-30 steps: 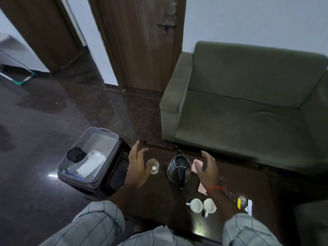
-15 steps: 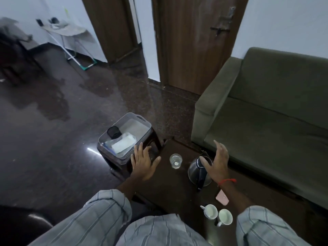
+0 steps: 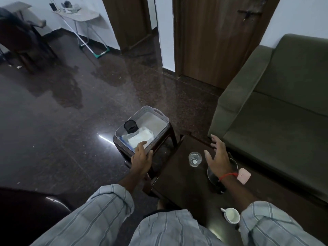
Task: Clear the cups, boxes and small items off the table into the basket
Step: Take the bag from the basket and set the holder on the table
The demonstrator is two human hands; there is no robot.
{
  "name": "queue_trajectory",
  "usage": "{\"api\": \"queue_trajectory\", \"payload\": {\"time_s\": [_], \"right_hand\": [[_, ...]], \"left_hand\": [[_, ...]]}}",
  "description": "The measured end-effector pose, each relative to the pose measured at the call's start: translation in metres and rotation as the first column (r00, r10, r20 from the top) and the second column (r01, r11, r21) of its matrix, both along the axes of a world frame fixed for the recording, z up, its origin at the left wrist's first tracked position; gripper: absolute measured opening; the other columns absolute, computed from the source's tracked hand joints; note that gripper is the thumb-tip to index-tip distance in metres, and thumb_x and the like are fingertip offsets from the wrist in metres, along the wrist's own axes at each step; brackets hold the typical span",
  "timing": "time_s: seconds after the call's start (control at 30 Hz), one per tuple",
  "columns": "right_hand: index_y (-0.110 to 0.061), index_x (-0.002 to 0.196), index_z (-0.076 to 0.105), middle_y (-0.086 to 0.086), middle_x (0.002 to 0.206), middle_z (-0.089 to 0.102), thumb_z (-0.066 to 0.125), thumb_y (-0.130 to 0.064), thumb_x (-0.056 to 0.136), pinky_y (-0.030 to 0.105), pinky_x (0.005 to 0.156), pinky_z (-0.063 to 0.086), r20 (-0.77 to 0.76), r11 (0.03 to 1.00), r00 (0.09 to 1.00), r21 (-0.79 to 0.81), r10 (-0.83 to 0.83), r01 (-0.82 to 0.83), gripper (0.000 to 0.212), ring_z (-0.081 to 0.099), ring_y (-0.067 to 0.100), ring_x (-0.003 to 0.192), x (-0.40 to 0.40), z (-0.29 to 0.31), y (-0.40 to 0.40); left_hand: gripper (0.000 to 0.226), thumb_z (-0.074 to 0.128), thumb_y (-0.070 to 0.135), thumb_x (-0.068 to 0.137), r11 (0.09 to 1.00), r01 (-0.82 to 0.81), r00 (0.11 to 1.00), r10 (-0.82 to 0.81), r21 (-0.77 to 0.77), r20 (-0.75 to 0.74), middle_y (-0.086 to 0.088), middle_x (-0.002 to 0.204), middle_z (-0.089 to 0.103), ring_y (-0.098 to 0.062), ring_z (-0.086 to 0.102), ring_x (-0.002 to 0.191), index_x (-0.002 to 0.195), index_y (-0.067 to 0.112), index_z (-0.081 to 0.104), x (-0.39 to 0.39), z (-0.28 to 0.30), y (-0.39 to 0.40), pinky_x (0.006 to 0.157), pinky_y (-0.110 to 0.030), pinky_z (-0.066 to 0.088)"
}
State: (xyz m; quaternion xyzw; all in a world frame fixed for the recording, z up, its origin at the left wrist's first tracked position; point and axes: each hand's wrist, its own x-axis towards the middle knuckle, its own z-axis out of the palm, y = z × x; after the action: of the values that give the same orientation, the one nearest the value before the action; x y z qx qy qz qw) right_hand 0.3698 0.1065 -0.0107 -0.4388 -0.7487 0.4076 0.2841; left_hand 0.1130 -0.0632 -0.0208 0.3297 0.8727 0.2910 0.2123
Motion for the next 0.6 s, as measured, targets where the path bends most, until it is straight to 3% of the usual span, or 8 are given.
{"api": "queue_trajectory", "payload": {"time_s": [0.2, 0.43, 0.5, 0.6], "right_hand": [[-0.017, 0.146, 0.042, 0.007, 0.132, 0.056, 0.063, 0.001, 0.089, 0.046, 0.101, 0.052, 0.015, 0.999, 1.000, -0.038, -0.008, 0.009, 0.063, 0.063, 0.021, 0.110, -0.045, -0.008, 0.003], [-0.018, 0.142, 0.045, 0.005, 0.124, 0.062, 0.061, 0.001, 0.090, 0.045, 0.100, 0.054, 0.081, 0.991, 0.996, -0.124, -0.032, 0.042, 0.058, 0.066, 0.021, 0.108, -0.091, -0.020, 0.007], [-0.019, 0.140, 0.047, 0.005, 0.122, 0.062, 0.061, 0.001, 0.091, 0.045, 0.099, 0.054, 0.090, 0.988, 0.995, -0.144, -0.037, 0.050, 0.055, 0.066, 0.021, 0.108, -0.102, -0.025, 0.006], [-0.018, 0.139, 0.048, 0.004, 0.121, 0.063, 0.061, 0.002, 0.091, 0.045, 0.099, 0.054, 0.098, 0.982, 0.995, -0.180, -0.035, 0.053, 0.053, 0.066, 0.020, 0.109, -0.119, -0.032, 0.005]], "left_hand": [[0.046, 0.050, 0.004, 0.103, 0.992, -0.128, 0.980, 0.125, 0.013, 0.153, -0.020, 0.150, 0.047, -0.036, 0.054, 0.132, 0.148, 0.005, 0.040, -0.073, -0.014, 0.018, 0.111, -0.052, 0.045], [0.034, 0.058, 0.001, 0.098, 0.976, -0.175, 0.954, 0.200, -0.127, 0.223, -0.023, 0.128, 0.066, -0.037, 0.065, 0.112, 0.131, 0.005, 0.061, -0.160, -0.039, 0.045, 0.096, -0.038, 0.049], [0.036, 0.057, 0.000, 0.099, 0.977, -0.157, 0.955, 0.188, -0.146, 0.229, -0.023, 0.129, 0.065, -0.037, 0.064, 0.114, 0.134, 0.002, 0.059, -0.183, -0.047, 0.056, 0.094, -0.035, 0.047], [0.043, 0.056, 0.004, 0.101, 0.974, -0.133, 0.951, 0.178, -0.184, 0.253, -0.023, 0.141, 0.057, -0.038, 0.058, 0.126, 0.143, 0.001, 0.048, -0.211, -0.062, 0.075, 0.102, -0.041, 0.047]]}}
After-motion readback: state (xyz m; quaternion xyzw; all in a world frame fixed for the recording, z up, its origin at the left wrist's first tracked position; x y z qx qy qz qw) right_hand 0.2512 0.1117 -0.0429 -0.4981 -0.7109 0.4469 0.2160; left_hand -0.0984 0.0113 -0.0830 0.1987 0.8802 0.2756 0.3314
